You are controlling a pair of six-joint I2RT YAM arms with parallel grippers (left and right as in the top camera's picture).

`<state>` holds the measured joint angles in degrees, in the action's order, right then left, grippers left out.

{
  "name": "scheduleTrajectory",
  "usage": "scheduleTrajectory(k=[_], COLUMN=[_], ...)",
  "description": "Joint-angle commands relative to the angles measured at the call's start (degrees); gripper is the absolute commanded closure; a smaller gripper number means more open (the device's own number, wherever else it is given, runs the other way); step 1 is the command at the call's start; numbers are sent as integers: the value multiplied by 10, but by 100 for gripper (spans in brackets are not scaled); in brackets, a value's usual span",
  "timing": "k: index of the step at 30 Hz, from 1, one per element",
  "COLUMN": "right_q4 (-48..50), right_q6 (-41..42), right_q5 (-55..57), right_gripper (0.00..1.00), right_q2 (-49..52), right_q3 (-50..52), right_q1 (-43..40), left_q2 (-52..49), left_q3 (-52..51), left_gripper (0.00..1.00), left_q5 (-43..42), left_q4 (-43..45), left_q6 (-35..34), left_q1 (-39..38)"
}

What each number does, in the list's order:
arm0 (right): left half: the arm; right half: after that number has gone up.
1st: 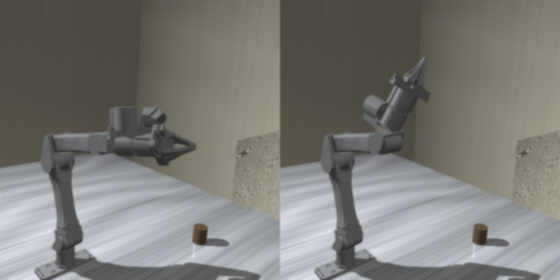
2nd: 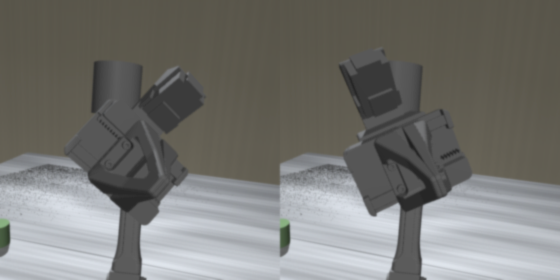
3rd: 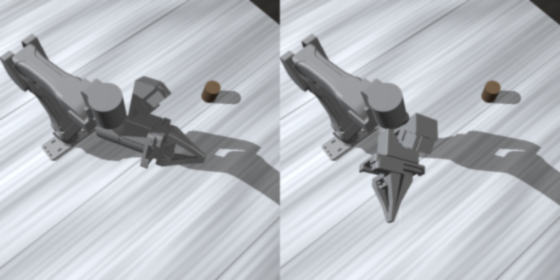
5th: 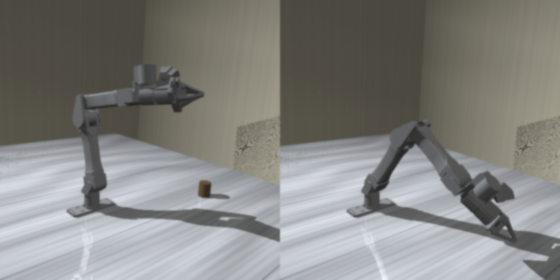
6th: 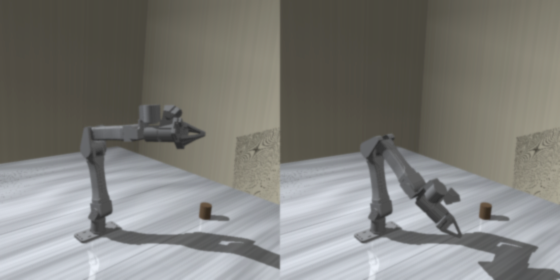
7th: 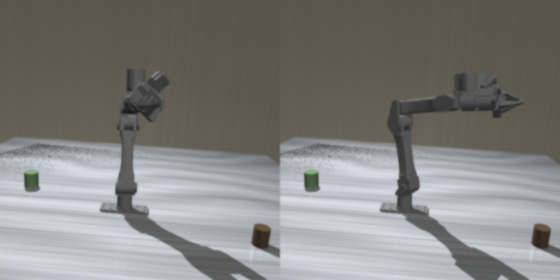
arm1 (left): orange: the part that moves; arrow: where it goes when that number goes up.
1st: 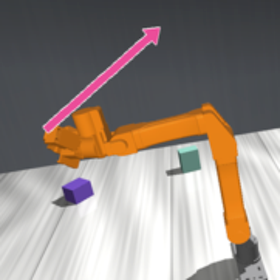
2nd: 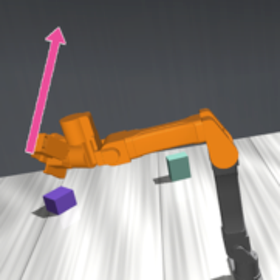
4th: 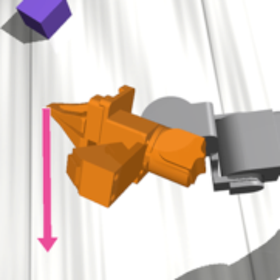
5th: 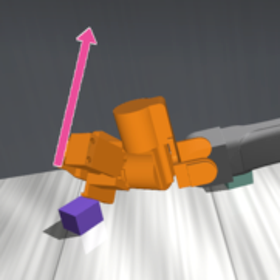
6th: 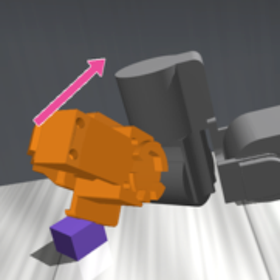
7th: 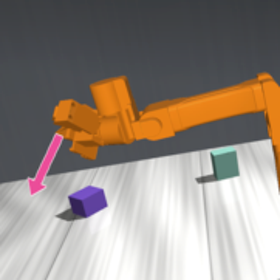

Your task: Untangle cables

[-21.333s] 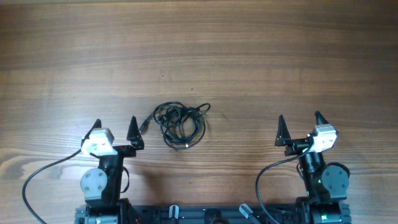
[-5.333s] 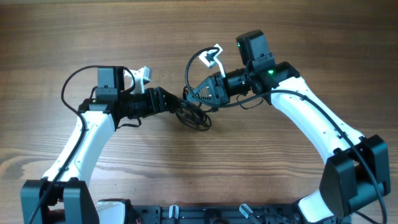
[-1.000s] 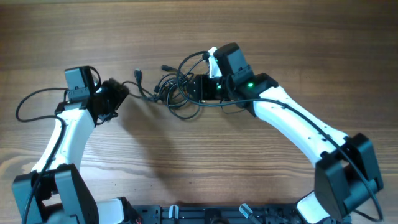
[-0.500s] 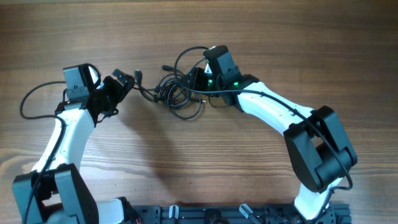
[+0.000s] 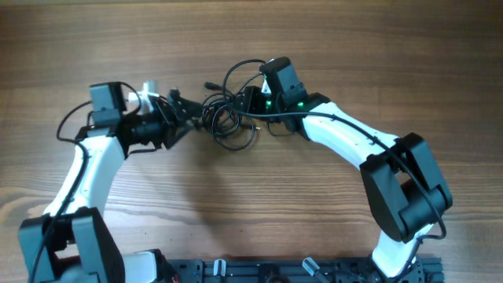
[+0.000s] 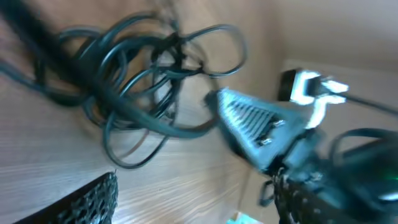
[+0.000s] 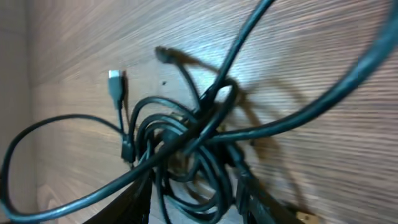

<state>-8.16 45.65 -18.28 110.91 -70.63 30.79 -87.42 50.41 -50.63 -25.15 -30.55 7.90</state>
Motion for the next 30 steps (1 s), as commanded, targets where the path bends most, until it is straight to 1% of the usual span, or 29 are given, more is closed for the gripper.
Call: scheduleTrajectory(k=[1,3,4,6,9,12,16,17,18,19,20,21,23,27,28,30], right_q4=[2,6,9,9,19,45,67,70,71,66,57,47,7,-79,-116,-177], right_q6=[16,34,48,63,88,113,144,144,143,141,132,123,103,19,-13,-51], right_q5=[22,28,31,37,50,50,54,54,54,53,50,43,14,-96,-126,-133], right_gripper=[54,54,54,54,53,50,50,53,59,69,87,96,96,96,96,96], right_q2=[11,12,13,14,23,42,66,67,69,69,68,68,66,30,17,1], right_q3=[2,2,2,2,2,2,2,2,2,2,2,2,2,2,2,2], right_q1=[-9,-9,-9,-9,-9,-9,-9,-9,-9,-9,-9,-9,-12,-40,-50,-64], left_q2=[-3,-3,-3,-4,-9,-25,-76,-90,-101,-115,-127,-139,-149,-149,-149,-149], left_q3=[2,2,2,2,2,2,2,2,2,2,2,2,2,2,2,2], left_gripper=[27,32,31,31,36,53,63,65,68,70,74,77,83,87,88,89], left_q5=[137,186,224,270,325,365,407,410,414,418,418,418,435,508,516,516], left_q4=[14,54,85,125,173,209,285,306,322,342,361,378,394,391,386,376], left_q6=[18,13,-9,-35,-59,-64,-64,-64,-64,-64,-64,-64,-64,-64,-64,-66], left_q1=[-60,-94,-113,-131,-149,-155,-155,-155,-155,-155,-155,-155,-155,-151,-146,-136])
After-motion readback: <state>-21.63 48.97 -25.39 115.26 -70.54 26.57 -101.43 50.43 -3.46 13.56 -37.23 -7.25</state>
